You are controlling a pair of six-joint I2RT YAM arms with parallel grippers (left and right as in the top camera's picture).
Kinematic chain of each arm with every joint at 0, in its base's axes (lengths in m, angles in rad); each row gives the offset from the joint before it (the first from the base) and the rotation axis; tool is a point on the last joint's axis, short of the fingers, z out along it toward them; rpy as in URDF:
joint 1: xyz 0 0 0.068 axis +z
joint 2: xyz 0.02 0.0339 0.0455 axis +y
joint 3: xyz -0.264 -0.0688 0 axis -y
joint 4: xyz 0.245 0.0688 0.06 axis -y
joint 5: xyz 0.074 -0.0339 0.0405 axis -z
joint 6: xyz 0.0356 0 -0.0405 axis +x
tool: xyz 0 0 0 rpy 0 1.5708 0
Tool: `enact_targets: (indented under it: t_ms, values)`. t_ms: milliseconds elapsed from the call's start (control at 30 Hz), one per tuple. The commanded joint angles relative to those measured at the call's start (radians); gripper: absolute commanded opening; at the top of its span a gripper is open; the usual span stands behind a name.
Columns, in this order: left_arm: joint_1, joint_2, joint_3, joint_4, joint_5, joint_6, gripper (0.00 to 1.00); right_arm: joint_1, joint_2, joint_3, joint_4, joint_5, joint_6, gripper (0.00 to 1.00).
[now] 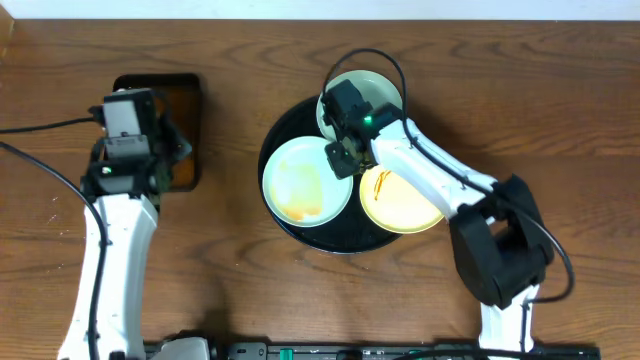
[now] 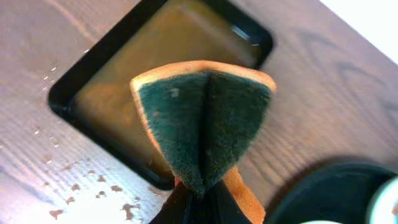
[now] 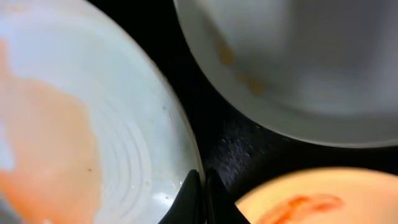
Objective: Clean dirty plates on tray and stack at the side
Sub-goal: 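Carry the sponge back over the water tray with the left gripper, then lift the cleaned blue plate by its rim with the right gripper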
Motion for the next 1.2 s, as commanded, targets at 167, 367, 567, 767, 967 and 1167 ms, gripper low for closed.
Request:
enact_targets:
  t_ms: [167,367,567,767,967,1167]
  values:
    - [0.108,0.043,-0.004,-0.007,0.113,0.024,0.08,0.096,-0.127,0.035,-0.006,0.344,-0.007,0.01]
    - [0.108,0.043,-0.004,-0.009,0.113,0.024,0.08,0.126,-0.133,0.088,0.018,0.6,-0.078,0.01]
    - [0.108,0.043,-0.004,-0.011,0.137,0.017,0.08,0.188,-0.133,0.124,0.076,0.764,-0.259,0.01]
    - [0.107,0.043,-0.004,-0.012,0.137,0.018,0.08,0.282,-0.133,0.124,0.13,0.866,-0.391,0.01]
    - [0.108,0.043,-0.004,-0.018,0.137,0.018,0.08,0.222,-0.133,0.124,0.011,0.589,-0.055,0.22]
    - [0.108,0.043,-0.004,-0.019,0.137,0.018,0.08,0.029,-0.126,0.121,-0.034,0.215,0.09,0.55]
